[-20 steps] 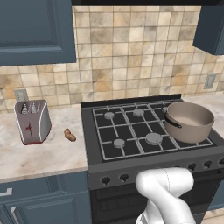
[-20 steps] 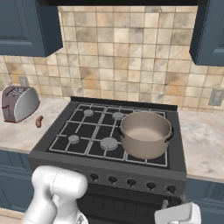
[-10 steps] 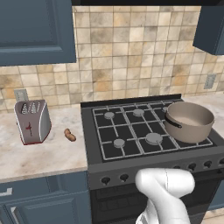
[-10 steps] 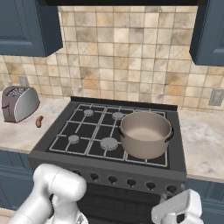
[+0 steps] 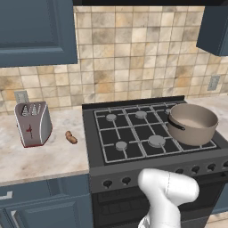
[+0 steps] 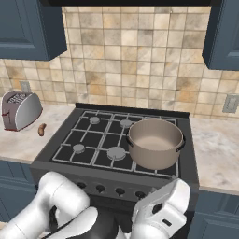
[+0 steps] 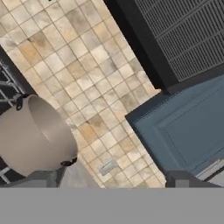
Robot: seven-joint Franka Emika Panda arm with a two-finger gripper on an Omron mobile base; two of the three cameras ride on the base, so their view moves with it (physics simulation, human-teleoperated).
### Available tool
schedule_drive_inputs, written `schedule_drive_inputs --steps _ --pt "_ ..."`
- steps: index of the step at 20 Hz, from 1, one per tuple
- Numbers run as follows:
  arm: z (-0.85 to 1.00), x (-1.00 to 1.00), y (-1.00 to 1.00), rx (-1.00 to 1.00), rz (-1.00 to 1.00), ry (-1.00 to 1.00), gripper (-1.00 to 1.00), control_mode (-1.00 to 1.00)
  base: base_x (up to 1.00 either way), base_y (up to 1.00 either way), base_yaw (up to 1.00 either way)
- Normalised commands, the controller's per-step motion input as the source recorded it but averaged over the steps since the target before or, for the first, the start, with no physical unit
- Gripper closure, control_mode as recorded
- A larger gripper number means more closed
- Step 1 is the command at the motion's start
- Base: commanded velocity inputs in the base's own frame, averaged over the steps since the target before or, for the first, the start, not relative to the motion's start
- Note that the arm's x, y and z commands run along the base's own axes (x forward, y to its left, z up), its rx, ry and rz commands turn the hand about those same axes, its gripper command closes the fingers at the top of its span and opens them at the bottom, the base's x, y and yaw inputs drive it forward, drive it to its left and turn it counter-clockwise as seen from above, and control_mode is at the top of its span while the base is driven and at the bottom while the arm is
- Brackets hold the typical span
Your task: Turn on the burner for the pot on the stove. Wait thirty seconds for the pot to heat up. Then add the potato to the pot.
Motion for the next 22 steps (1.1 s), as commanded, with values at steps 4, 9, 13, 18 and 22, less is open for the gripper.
schedule_drive_inputs --steps 4,9,13,18,22 --pt "0.96 -0.16 0.87 0.04 -0.22 -0.27 -1.00 -1.00 0.00 0.00 0.00" --pt "1.00 0.02 0.89 0.14 -0.04 -0.21 -1.00 -1.00 0.00 0.00 0.00" --pt "0.79 0.05 0.48 0.50 0.04 -0.11 -1.00 -1.00 0.00 0.00 0.00" --pt "0.06 0.11 0.21 0.83 0.05 0.00 -1.00 -1.00 0.00 0.00 0.00" --pt "-0.47 0.07 0.83 0.68 0.03 0.00 -1.00 -1.00 0.00 0.00 0.00"
